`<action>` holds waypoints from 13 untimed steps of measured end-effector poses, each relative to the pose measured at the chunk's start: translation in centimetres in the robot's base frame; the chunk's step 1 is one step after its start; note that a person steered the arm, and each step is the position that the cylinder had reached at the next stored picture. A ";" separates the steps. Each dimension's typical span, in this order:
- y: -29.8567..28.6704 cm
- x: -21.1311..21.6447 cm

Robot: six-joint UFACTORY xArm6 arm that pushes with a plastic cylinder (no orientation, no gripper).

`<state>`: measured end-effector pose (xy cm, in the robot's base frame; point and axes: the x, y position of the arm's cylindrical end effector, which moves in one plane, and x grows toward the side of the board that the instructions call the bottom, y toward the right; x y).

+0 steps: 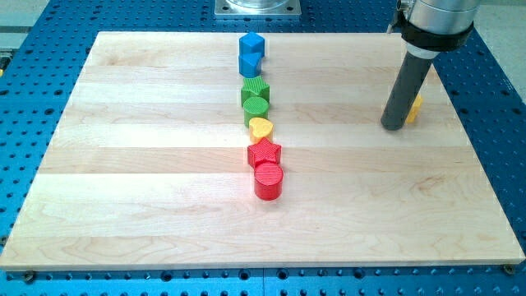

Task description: Slide the red blocks close to the hexagon

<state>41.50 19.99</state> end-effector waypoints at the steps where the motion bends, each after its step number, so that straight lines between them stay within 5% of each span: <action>1: 0.8 0.7; 3: 0.2 9.5; 4: -7.2 16.9; 6: -15.5 17.4; 11: -17.4 17.5; 12: -21.5 17.3; 13: -23.1 13.7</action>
<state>55.24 -3.13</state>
